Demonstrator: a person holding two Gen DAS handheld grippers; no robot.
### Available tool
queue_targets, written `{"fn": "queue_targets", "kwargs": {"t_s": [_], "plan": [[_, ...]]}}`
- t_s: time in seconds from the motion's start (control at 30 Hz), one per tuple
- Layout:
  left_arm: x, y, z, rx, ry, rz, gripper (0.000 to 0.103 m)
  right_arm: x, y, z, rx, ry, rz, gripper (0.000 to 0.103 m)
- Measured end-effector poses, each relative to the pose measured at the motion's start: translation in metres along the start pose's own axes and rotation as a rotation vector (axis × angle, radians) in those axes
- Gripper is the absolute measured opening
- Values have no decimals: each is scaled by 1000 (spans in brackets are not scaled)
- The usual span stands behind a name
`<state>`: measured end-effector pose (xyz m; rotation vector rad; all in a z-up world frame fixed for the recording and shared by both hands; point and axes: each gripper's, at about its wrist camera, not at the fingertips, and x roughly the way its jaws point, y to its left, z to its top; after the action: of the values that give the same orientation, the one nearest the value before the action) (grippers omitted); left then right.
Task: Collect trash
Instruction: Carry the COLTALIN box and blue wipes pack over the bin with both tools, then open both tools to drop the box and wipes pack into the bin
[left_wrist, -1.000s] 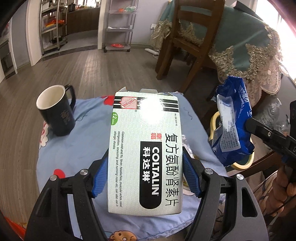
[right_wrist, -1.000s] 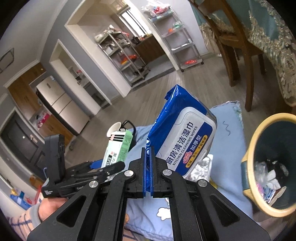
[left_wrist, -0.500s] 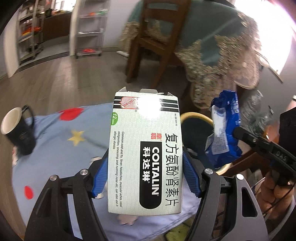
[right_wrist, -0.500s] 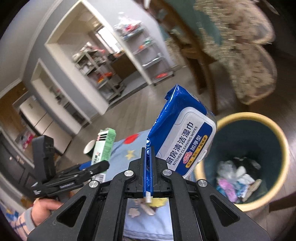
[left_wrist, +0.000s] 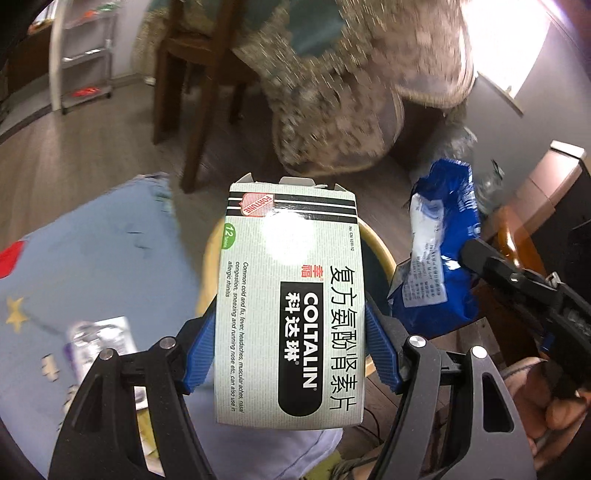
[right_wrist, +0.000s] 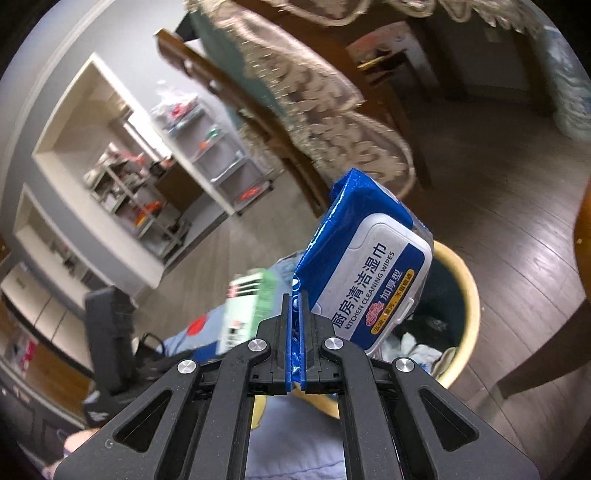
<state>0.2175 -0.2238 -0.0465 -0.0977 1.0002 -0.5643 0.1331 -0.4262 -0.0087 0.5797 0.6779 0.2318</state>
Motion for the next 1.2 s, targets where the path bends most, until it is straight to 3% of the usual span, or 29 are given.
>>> {"fn": "queue_targets", "kwargs": {"t_s": [0.23, 0.3, 0.57, 0.87, 1.0, 1.2], "plan": [[45, -1, 0, -17, 60, -13, 71, 3, -14, 3, 40, -15, -45, 4], [44, 2, 0, -19, 57, -1, 77, 8, -18, 4, 50, -6, -50, 4], [4, 38, 3, -69, -20, 45, 80, 28, -23, 2, 62, 44, -75, 4], [-45, 80, -16, -126, -73, 95, 82, 56, -21, -7, 21, 127, -117, 5], [-60, 103, -28, -175, -77, 133, 86, 68, -20, -14, 0, 174, -168, 26], [-73, 135, -48, -231, -57, 196, 86, 65, -13, -20, -18, 171, -165, 36]]}}
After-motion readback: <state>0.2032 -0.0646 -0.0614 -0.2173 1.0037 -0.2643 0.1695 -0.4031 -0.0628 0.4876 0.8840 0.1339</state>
